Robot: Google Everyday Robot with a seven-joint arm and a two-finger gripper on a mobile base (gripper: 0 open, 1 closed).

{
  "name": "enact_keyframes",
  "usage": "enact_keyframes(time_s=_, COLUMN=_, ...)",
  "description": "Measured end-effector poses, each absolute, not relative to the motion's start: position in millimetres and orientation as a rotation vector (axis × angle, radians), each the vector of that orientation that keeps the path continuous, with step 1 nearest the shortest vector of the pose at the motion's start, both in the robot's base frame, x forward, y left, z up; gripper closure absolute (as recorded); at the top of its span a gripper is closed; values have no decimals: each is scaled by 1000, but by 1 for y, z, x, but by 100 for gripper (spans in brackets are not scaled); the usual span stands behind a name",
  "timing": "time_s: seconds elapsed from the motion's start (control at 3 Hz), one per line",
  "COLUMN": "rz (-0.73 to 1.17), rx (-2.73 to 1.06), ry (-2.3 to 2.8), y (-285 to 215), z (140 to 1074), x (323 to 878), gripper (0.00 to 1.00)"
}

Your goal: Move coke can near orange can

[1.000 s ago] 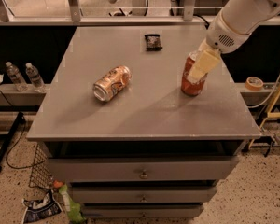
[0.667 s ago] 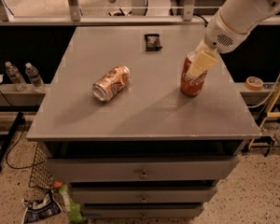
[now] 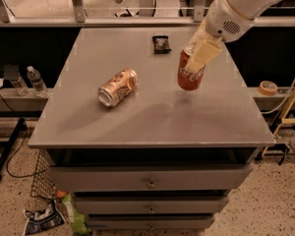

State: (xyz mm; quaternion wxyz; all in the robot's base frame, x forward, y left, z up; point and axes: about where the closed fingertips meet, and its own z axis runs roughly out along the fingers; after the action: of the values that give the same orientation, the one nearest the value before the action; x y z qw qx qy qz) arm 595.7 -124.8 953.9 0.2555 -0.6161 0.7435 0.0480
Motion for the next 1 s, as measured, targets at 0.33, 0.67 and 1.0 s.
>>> enact_keyframes(time_s=0.33, rz=168, rx=-1804, ry=1872, y=-87, z=974, x=593, gripper=100)
enact_keyframes(time_s=0.67, rz=266, rx=-1938, ry=1769, y=-51, z=973, x=589, gripper=100)
enact_keyframes(time_s=1.0, rz=352, rx=-2040, ry=1712, y=-26, z=965, x=582, gripper=100)
